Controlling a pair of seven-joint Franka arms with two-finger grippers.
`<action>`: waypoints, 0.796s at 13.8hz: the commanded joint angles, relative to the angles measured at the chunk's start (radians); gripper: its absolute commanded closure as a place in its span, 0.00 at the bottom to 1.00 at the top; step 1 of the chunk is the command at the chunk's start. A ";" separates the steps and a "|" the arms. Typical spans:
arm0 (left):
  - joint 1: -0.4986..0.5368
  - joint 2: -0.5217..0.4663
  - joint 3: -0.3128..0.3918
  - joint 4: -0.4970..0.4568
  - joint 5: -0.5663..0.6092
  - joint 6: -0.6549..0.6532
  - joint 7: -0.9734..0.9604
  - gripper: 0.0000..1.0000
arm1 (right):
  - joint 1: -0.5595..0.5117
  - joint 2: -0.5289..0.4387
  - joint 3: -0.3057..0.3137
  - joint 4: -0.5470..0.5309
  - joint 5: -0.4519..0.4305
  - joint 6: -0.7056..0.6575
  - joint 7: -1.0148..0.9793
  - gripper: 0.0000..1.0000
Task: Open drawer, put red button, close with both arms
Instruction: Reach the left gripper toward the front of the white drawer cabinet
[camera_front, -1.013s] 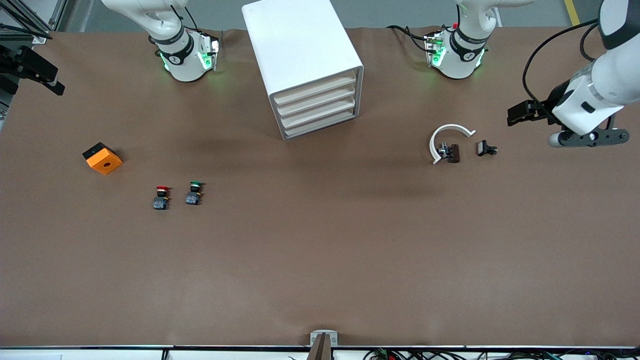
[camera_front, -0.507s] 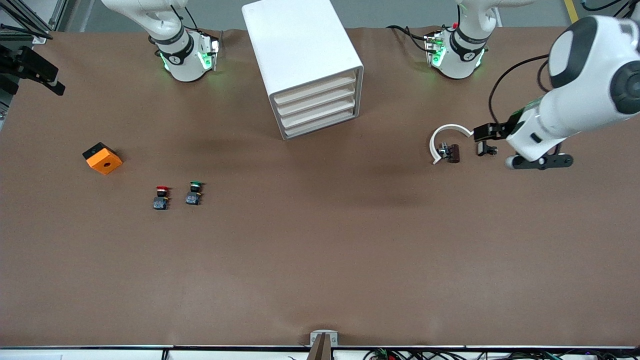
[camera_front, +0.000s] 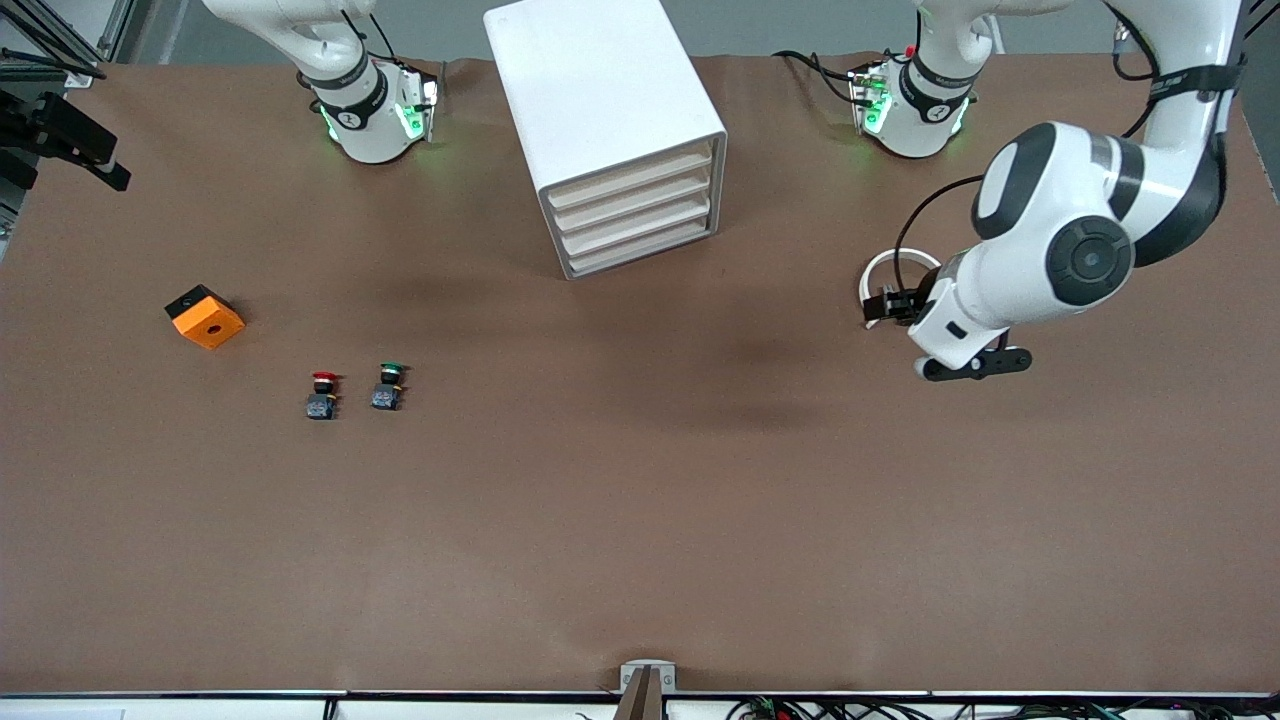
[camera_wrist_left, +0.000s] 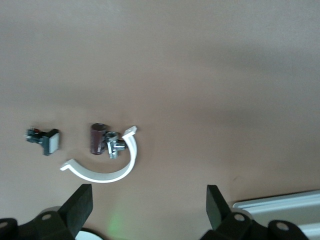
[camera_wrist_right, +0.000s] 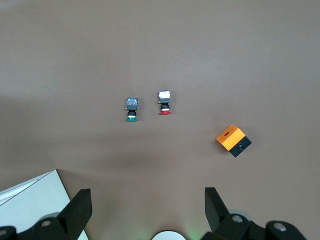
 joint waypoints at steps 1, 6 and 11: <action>-0.033 0.054 -0.005 0.016 0.002 0.034 -0.089 0.00 | 0.006 -0.023 -0.003 -0.018 -0.013 0.003 -0.005 0.00; -0.084 0.172 -0.013 0.100 -0.004 0.043 -0.349 0.00 | 0.006 -0.023 -0.003 -0.018 -0.013 0.006 -0.005 0.00; -0.107 0.299 -0.037 0.200 -0.074 0.025 -0.655 0.00 | 0.008 -0.023 -0.003 -0.018 -0.013 0.004 -0.005 0.00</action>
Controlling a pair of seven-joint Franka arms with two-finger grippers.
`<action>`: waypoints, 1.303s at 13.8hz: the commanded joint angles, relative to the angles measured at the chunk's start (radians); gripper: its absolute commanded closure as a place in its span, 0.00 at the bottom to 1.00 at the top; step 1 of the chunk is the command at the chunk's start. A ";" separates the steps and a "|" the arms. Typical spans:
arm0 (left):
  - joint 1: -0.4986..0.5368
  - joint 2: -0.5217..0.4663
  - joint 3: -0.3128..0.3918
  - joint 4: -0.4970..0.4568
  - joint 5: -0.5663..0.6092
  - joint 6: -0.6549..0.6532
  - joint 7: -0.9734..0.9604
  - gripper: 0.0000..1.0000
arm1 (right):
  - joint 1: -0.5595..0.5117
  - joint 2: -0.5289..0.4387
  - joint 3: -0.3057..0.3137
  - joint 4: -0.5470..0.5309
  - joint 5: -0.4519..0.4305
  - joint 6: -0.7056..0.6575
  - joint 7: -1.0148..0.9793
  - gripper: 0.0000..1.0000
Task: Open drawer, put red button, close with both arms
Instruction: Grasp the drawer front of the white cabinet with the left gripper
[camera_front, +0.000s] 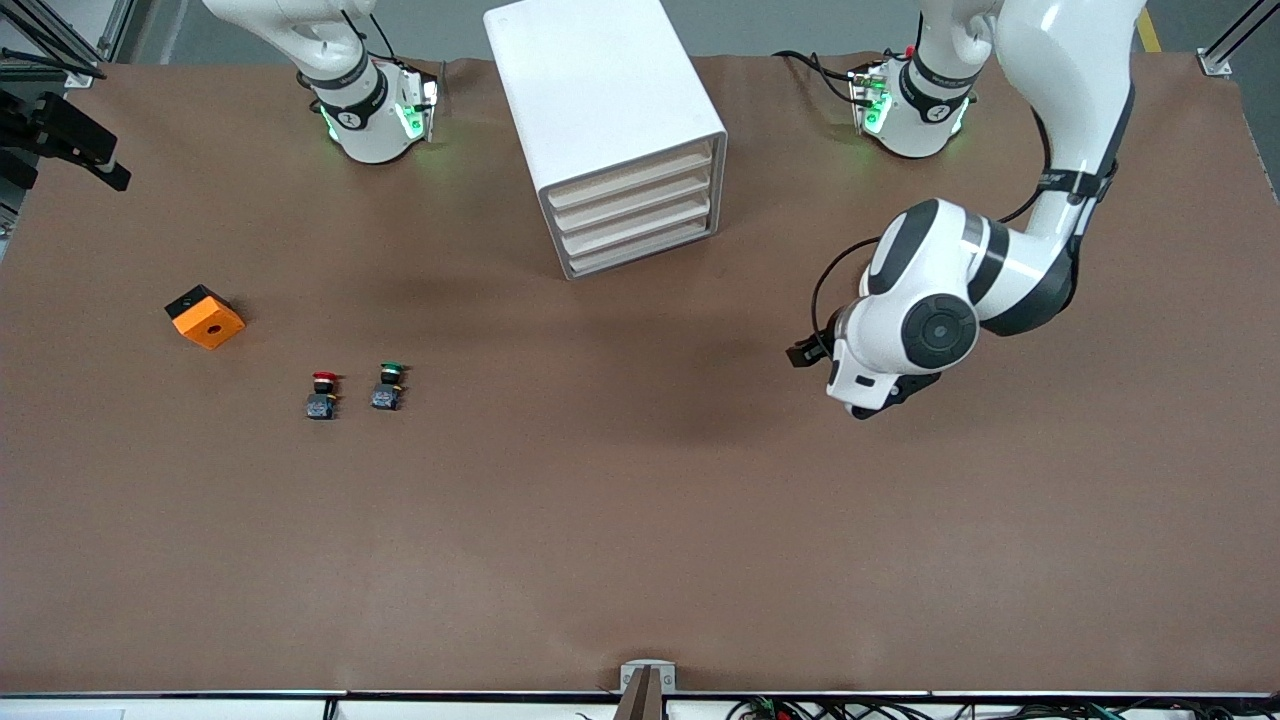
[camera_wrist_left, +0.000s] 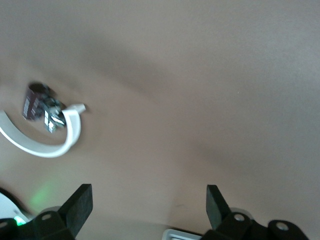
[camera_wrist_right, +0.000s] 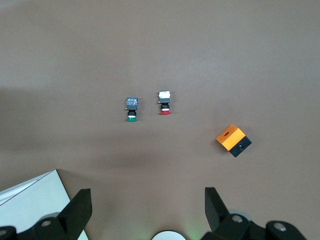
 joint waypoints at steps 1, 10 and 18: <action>0.001 0.086 -0.012 0.106 -0.100 -0.043 -0.151 0.00 | 0.008 -0.023 -0.003 -0.017 -0.013 0.004 -0.005 0.00; 0.014 0.249 -0.012 0.203 -0.272 -0.430 -0.466 0.00 | 0.009 -0.020 0.004 -0.014 -0.014 -0.004 0.004 0.00; 0.036 0.356 -0.005 0.236 -0.409 -0.485 -0.794 0.00 | 0.009 -0.018 0.004 -0.013 -0.014 -0.004 0.005 0.00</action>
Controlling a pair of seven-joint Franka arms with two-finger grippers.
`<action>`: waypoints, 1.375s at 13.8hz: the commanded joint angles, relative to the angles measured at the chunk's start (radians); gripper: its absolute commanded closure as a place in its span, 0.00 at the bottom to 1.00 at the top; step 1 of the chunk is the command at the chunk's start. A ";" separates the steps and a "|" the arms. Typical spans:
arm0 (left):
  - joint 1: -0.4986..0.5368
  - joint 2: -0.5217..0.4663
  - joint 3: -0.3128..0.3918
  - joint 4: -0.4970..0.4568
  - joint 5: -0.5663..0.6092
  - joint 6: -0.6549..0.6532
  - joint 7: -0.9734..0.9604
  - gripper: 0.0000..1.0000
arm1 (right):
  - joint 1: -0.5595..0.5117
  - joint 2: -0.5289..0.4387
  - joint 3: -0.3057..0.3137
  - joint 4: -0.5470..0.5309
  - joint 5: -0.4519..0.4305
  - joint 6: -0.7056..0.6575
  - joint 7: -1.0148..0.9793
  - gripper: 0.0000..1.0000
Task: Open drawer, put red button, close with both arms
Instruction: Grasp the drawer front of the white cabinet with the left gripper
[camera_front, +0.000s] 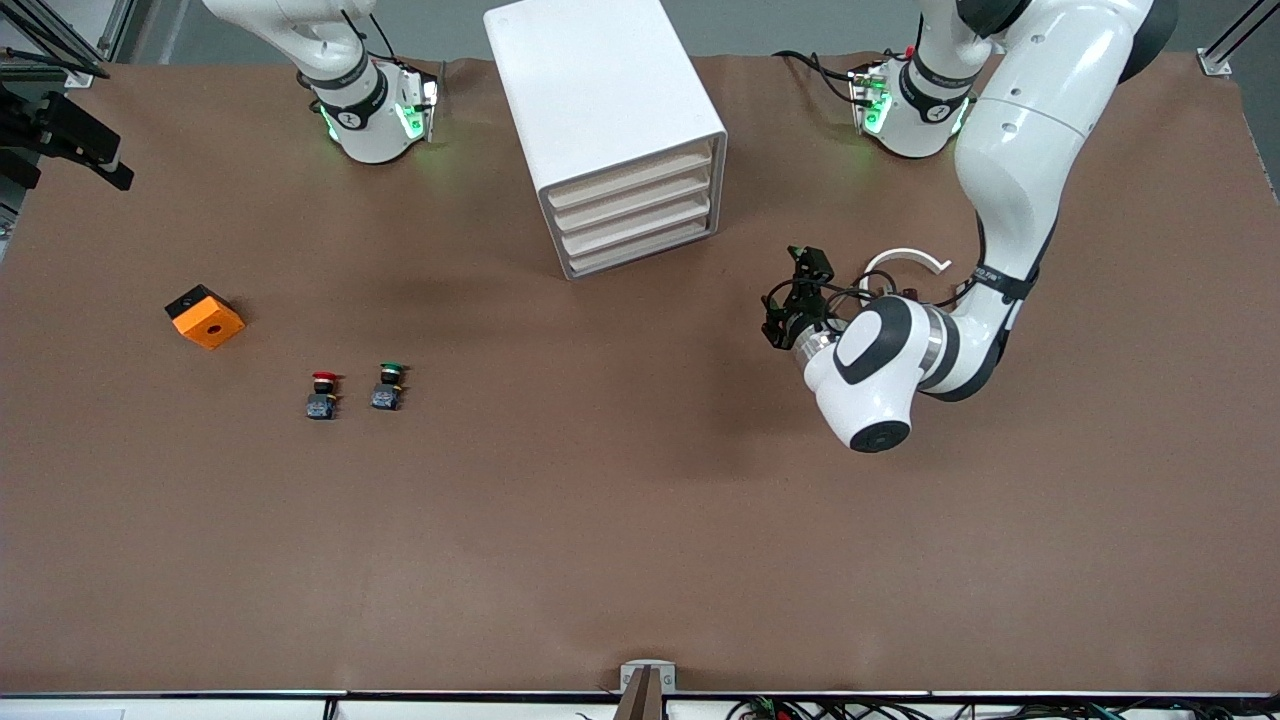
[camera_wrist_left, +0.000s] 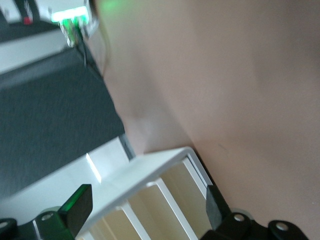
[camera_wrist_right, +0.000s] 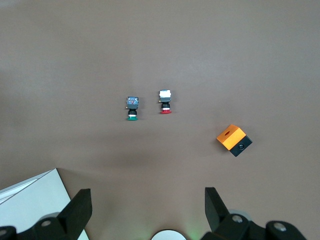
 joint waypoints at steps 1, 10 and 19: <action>0.019 0.057 -0.001 0.047 -0.082 -0.029 -0.077 0.00 | 0.009 -0.018 0.000 -0.012 -0.014 0.000 0.005 0.00; 0.008 0.129 -0.006 0.046 -0.284 -0.095 -0.353 0.00 | 0.009 -0.017 -0.002 -0.012 -0.014 0.000 0.005 0.00; -0.076 0.161 -0.009 0.043 -0.318 -0.116 -0.537 0.00 | 0.009 -0.021 0.015 -0.015 -0.045 0.013 0.007 0.00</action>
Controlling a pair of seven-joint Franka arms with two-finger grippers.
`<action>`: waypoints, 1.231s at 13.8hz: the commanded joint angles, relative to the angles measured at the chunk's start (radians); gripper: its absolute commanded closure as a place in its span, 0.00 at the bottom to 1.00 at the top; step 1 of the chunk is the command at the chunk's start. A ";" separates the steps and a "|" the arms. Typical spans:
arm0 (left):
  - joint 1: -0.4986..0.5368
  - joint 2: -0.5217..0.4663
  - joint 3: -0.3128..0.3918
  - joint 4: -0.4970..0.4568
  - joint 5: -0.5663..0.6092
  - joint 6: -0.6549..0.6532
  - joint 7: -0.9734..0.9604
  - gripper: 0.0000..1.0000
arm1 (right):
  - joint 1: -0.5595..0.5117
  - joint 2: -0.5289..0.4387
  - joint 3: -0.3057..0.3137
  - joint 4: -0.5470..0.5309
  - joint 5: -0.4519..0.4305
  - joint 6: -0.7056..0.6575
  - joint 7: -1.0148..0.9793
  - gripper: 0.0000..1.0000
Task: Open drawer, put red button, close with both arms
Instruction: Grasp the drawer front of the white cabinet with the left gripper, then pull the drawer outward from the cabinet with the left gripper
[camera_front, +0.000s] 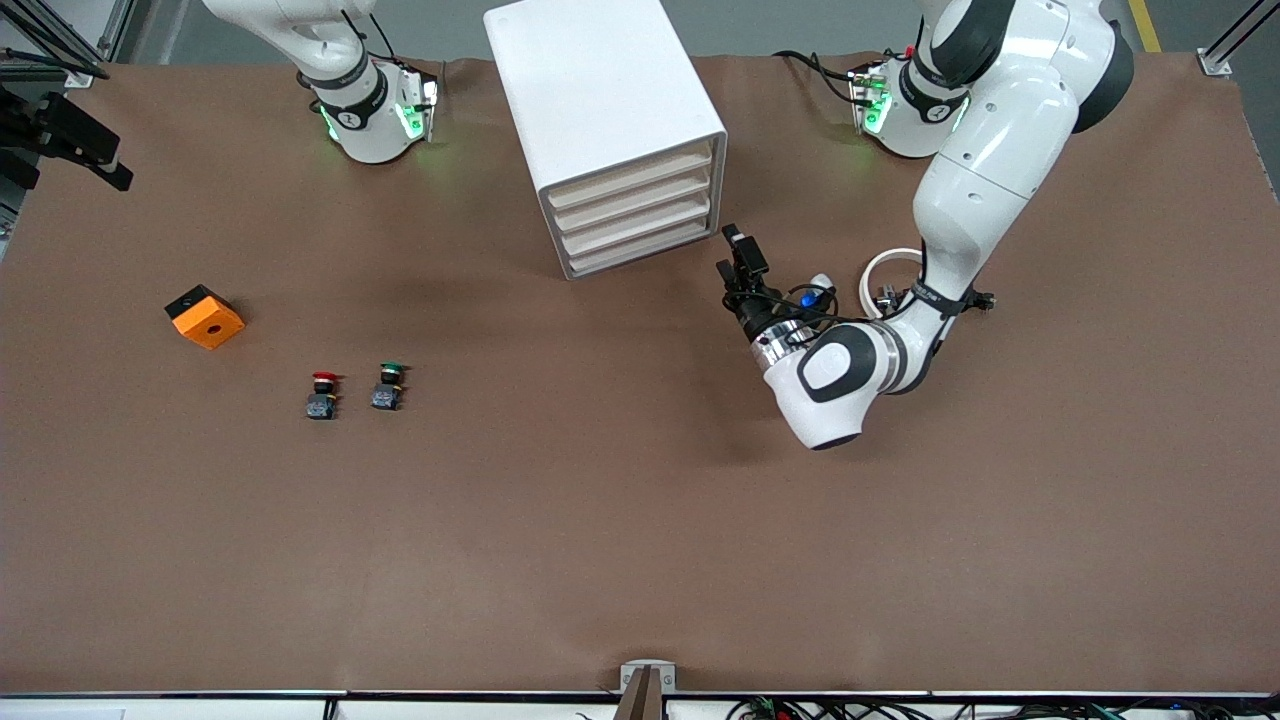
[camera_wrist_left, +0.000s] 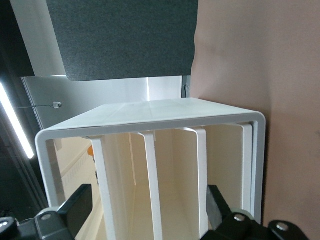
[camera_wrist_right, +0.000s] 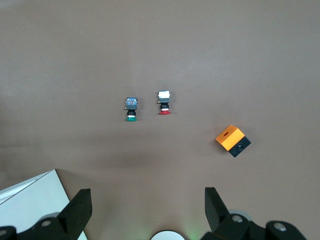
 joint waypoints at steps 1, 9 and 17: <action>-0.030 0.018 -0.002 0.023 -0.005 -0.020 -0.053 0.00 | 0.009 -0.020 0.025 -0.015 -0.046 0.011 0.008 0.00; -0.096 0.032 -0.002 0.020 -0.008 -0.055 -0.079 0.00 | 0.006 -0.018 0.030 -0.011 -0.046 0.011 0.007 0.00; -0.133 0.032 0.000 0.016 -0.003 -0.064 -0.080 0.40 | -0.004 0.038 0.024 -0.014 -0.045 -0.018 0.001 0.00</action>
